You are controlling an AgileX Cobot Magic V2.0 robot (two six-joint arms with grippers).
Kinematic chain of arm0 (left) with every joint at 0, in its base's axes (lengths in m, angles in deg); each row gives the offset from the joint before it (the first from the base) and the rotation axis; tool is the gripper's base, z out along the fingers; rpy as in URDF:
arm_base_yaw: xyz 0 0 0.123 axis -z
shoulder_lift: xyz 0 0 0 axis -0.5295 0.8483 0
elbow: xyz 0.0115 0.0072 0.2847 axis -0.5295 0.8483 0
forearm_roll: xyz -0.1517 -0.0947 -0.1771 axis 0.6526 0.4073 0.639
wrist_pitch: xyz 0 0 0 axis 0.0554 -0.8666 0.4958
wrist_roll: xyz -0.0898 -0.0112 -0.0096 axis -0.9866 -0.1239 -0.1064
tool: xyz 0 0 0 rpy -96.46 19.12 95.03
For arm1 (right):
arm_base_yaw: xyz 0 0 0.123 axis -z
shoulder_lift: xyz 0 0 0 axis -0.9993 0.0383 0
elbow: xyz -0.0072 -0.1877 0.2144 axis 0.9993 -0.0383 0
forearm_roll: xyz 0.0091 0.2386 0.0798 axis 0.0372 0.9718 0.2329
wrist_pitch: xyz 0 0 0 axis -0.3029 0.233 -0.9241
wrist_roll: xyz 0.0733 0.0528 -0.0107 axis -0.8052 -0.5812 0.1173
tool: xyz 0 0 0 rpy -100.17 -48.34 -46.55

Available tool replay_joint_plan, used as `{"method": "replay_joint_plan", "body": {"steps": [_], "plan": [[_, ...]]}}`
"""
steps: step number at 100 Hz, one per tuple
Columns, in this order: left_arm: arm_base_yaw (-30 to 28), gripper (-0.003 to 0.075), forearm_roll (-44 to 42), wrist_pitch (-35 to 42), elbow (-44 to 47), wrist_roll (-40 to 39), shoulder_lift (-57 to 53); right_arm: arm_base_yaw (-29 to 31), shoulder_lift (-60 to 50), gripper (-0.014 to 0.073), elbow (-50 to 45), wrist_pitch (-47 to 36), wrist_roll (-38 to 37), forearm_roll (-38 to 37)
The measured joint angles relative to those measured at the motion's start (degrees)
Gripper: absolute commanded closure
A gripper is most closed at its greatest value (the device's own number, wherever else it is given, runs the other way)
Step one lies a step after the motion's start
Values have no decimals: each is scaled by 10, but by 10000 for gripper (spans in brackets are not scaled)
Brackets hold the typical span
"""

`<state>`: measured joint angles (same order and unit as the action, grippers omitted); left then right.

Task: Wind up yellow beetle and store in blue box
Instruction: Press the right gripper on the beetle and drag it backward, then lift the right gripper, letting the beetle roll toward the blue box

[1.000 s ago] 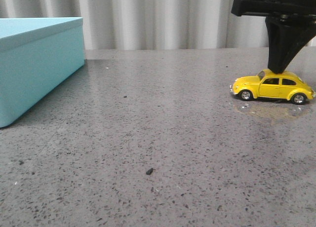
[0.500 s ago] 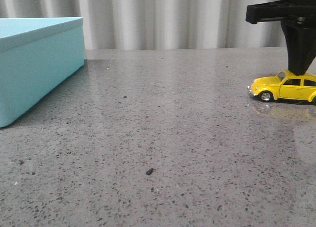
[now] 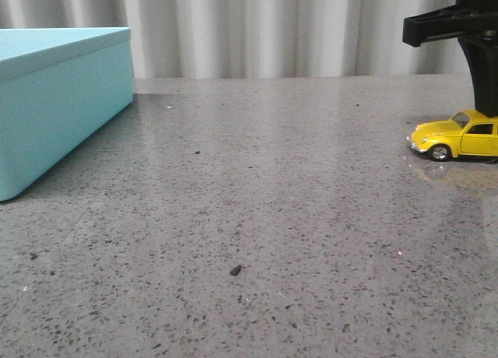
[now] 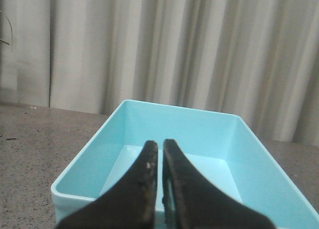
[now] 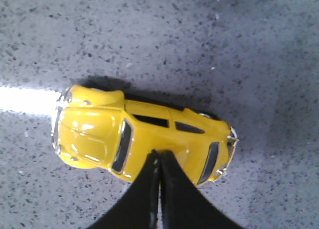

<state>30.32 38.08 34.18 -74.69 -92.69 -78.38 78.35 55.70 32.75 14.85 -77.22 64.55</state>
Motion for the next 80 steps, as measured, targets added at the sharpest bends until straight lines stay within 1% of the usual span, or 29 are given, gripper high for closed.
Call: {"method": "replay_joint_plan", "body": {"steps": [21, 30, 52, 80], "plan": [[0, 741, 0, 0, 0, 0, 0, 1, -15, 655, 0, 0, -5, -12], [0, 741, 0, 0, 0, 0, 0, 1, -45, 655, 5, 1, -8, -12], [0, 741, 0, 0, 0, 0, 0, 1, -127, 655, 55, 2, -8, -1], [0, 741, 1, 0, 0, 0, 0, 1, -170, 655, 64, -15, -8, 14]]}}
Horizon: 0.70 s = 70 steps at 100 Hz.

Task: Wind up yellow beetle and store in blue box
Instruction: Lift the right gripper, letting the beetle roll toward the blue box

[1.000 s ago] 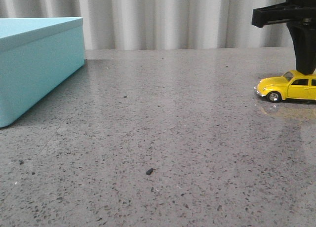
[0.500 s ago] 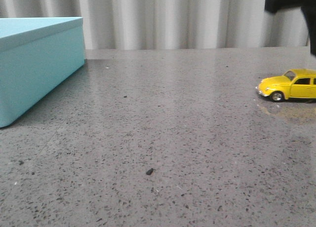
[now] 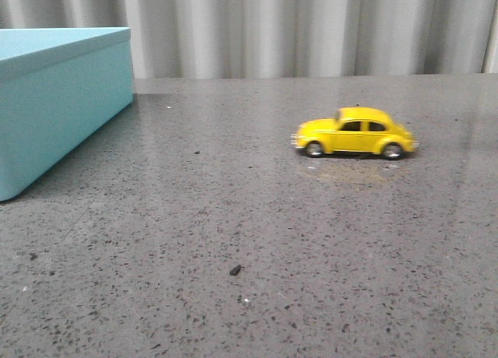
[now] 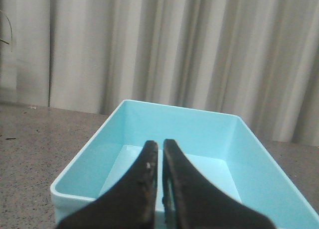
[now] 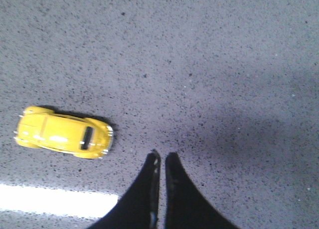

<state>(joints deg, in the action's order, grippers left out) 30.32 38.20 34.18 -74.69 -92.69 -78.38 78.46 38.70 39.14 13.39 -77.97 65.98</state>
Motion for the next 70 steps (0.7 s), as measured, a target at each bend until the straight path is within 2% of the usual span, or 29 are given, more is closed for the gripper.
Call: {"method": "replay_joint_plan", "body": {"steps": [51, 70], "plan": [[0, 741, 0, -2, -2, 0, 0, -23, -4, 655, 0, -29, 0, 24], [0, 741, 0, -9, -42, 0, 17, -32, -6, 655, 0, -51, 0, 28]]}}
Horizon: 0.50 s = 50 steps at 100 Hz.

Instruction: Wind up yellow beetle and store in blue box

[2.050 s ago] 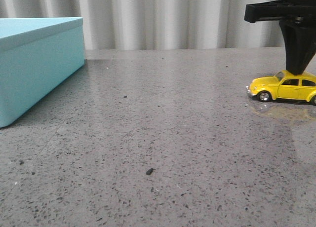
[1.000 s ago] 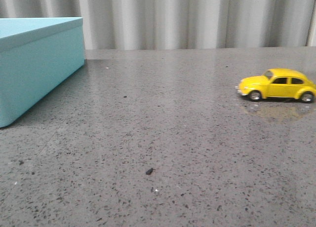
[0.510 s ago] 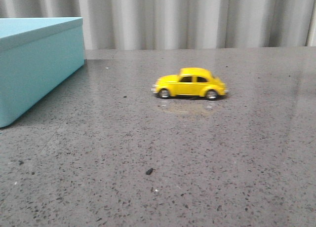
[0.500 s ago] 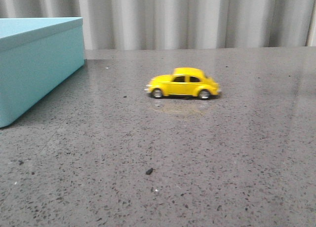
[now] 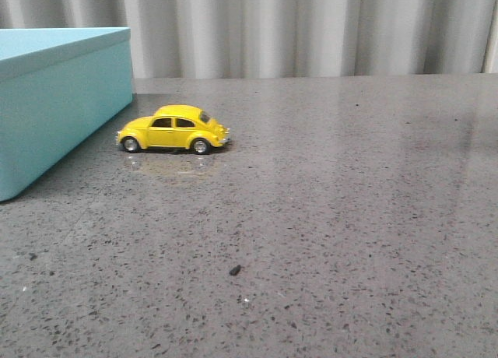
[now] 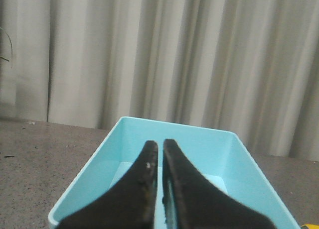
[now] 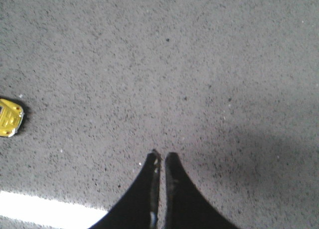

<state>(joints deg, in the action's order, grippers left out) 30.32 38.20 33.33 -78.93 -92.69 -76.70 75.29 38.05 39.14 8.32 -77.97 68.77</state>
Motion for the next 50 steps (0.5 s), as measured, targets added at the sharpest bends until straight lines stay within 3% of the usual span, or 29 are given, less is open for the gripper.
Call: {"method": "replay_joint_plan", "body": {"steps": [23, 50], "plan": [[7, 741, 0, -60, -84, 2, 86, -1, -56, 655, 0, -71, 0, 0], [89, 741, 0, -69, -183, 44, 228, -1, -174, 655, -57, -159, 0, -2]]}}
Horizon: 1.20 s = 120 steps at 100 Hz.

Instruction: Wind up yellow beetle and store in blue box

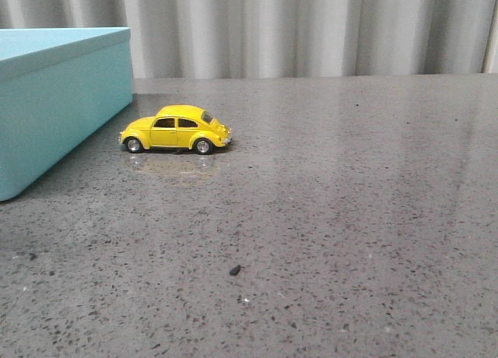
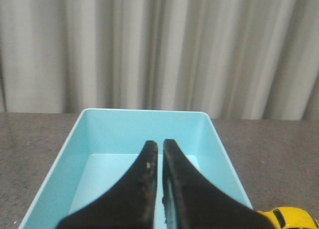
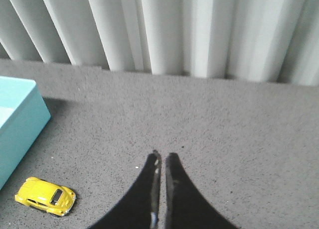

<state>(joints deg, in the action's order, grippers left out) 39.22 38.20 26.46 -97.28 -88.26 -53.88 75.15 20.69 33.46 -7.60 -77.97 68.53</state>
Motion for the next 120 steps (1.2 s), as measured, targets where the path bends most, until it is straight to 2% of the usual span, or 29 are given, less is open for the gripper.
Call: {"method": "replay_joint_plan", "body": {"steps": [31, 38, 54, 61, 80, 120], "plan": [[103, 720, 0, -5, -119, 81, 181, 0, -116, 655, -106, -30, 0, -3], [119, 648, 0, -16, -148, 98, 221, 0, -138, 655, -125, -30, 0, -3], [149, 356, 0, -25, -207, 133, 301, 0, -182, 655, -153, -30, 0, -5], [159, 293, 0, -27, -228, 155, 329, 0, -201, 655, -159, -30, 0, -5], [179, 291, -7, -33, -273, 266, 395, 0, -238, 655, -163, -30, 0, -5], [203, 290, -6, -120, -352, 464, 491, 0, -256, 655, -163, -21, 0, -7]]}}
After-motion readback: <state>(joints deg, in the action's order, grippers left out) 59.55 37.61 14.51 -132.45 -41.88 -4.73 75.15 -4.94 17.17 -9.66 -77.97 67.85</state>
